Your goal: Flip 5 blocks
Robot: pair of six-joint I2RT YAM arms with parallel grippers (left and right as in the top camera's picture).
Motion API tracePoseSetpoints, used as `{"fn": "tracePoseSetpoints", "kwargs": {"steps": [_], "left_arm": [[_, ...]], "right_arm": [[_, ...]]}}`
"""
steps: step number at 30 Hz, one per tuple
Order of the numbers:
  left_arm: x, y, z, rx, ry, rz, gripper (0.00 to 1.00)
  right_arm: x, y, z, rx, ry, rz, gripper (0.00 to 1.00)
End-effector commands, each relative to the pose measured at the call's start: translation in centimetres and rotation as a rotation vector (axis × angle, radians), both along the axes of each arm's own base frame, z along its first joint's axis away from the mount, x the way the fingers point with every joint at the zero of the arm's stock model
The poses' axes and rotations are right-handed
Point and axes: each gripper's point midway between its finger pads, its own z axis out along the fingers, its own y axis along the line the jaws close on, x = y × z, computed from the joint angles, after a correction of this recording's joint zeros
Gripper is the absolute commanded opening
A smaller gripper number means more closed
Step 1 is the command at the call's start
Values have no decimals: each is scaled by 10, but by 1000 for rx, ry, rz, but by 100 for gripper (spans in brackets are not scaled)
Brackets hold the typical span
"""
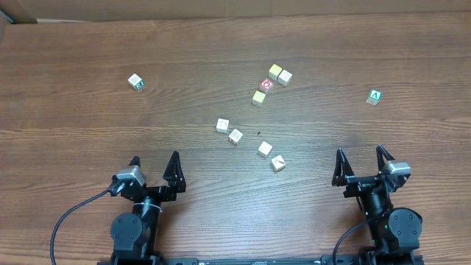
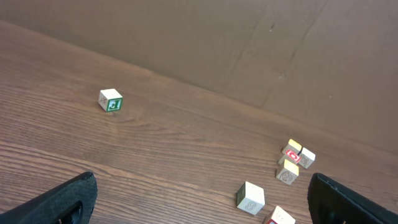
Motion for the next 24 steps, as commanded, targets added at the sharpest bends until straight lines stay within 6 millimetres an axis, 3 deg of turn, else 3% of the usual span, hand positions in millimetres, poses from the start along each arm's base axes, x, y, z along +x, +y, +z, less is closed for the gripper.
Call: {"fn": "tracePoseSetpoints", "kwargs": {"steps": [1, 20, 24], "left_arm": [[0, 0, 0, 23, -7, -1, 100], [0, 0, 0, 23, -7, -1, 100], [0, 0, 0, 23, -7, -1, 100]], "right_arm": [[0, 0, -2, -4, -5, 1, 100], [0, 0, -2, -4, -5, 1, 100], [-5, 0, 3, -8, 66, 5, 100]]}}
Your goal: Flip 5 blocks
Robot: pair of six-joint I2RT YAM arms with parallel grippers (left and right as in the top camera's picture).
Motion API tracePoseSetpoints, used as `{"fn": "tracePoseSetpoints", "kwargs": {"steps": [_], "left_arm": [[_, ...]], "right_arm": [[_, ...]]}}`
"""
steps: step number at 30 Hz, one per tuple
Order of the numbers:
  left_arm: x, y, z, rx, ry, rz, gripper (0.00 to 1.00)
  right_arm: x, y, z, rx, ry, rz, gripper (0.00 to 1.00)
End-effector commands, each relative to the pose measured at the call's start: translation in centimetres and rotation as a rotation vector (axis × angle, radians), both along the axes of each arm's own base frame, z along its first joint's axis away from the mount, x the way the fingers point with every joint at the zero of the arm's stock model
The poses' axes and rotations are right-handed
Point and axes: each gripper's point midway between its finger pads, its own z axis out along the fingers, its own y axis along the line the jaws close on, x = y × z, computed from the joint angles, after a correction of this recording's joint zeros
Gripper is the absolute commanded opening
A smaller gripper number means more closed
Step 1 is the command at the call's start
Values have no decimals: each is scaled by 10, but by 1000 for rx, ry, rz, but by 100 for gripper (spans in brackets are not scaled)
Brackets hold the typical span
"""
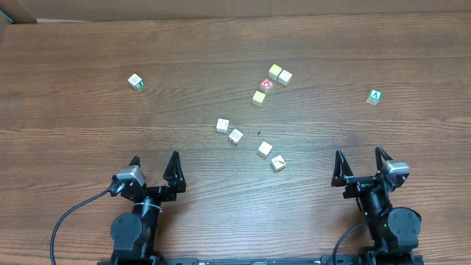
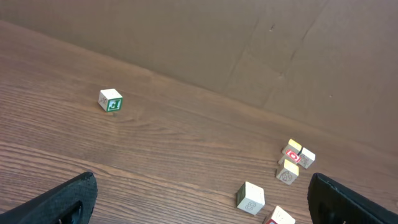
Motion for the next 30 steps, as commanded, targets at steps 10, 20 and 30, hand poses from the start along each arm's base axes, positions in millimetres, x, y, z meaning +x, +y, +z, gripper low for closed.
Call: {"fn": "tracePoseSetpoints", "kwargs": {"steps": [10, 20, 30], "left_arm": [[0, 0, 0, 23, -6, -1, 100], [0, 0, 0, 23, -6, -1, 100], [0, 8, 2, 26, -13, 49, 100]], "right_arm": [[-1, 17, 40, 0, 317, 104, 100], [-11, 33, 47, 58, 1001, 180, 100], [-33, 63, 12, 221, 1403, 317, 100]]}}
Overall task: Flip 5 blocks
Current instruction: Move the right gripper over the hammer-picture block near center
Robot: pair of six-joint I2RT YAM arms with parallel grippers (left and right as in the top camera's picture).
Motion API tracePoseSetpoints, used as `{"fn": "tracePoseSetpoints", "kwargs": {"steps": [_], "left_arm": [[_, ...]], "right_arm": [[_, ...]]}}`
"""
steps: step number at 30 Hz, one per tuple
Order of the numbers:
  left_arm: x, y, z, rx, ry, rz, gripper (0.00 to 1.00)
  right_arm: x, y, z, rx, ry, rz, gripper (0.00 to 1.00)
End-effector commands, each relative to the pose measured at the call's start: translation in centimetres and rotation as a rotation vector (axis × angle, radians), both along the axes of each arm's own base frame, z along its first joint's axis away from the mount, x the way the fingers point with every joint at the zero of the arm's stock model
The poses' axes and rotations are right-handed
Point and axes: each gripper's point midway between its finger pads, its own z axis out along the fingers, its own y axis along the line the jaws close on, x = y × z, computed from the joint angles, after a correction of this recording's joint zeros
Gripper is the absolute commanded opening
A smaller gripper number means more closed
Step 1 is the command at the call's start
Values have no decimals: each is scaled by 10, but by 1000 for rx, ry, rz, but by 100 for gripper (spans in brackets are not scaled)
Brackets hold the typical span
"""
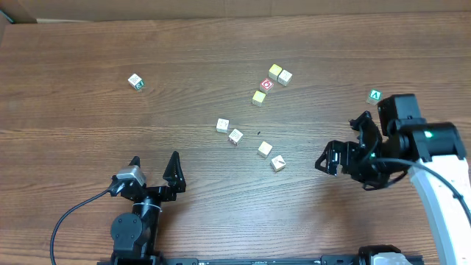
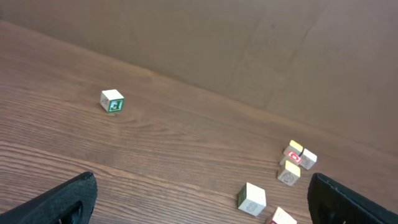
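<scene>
Several small blocks lie scattered on the wooden table (image 1: 88, 125). One white and green block (image 1: 135, 81) (image 2: 112, 101) sits apart at the far left. Near the middle are a white block (image 1: 223, 125) (image 2: 251, 199), a white-red block (image 1: 235, 136), a yellow block (image 1: 265, 149) and a red-marked white block (image 1: 278, 163). A cluster of blocks (image 1: 271, 82) (image 2: 295, 159) lies behind them, and a green A block (image 1: 375, 96) at the right. My right gripper (image 1: 343, 143) hangs open above the table, right of the red-marked block. At the front edge my left gripper (image 1: 154, 160) (image 2: 202, 198) is open and holds nothing.
A brown cardboard wall (image 2: 205, 43) stands along the table's far edge. The right arm's white link (image 1: 441, 199) reaches in from the front right corner.
My right arm has left its rest pose at the front edge and now reaches out over the table, right of the red-marked block. The left arm and the blocks are unchanged.
Both grippers stood open at the front edge at the first two moments, with the blocks scattered as they lie now. Now the right gripper is out over the table near the right-hand blocks, and no block has moved.
</scene>
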Motion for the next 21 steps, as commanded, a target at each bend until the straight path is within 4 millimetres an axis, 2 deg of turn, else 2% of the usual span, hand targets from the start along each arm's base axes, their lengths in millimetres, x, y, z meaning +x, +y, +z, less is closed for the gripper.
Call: {"fn": "tracePoseSetpoints", "kwargs": {"steps": [1, 4, 5, 8, 11, 16, 19, 21], "left_arm": [[0, 7, 1, 26, -11, 44, 100], [0, 0, 1, 9, -10, 4, 100], [-2, -16, 2, 1, -13, -92, 100], [-7, -38, 7, -10, -18, -223, 100], [-9, -39, 13, -22, -9, -226, 99], [-8, -23, 21, 10, 96, -133, 100], [0, -23, 32, 37, 160, -135, 100], [13, -23, 39, 37, 258, -136, 100]], "right_arm": [[7, 7, 9, 49, -29, -1, 100], [5, 7, 9, 45, -17, -8, 100], [6, 7, 9, 45, -18, -7, 100], [7, 7, 9, 45, -22, -7, 100], [9, 7, 9, 45, -31, -7, 100], [10, 7, 9, 46, -38, -7, 100], [10, 7, 9, 46, -39, -7, 100], [12, 7, 9, 47, -44, -7, 100]]}}
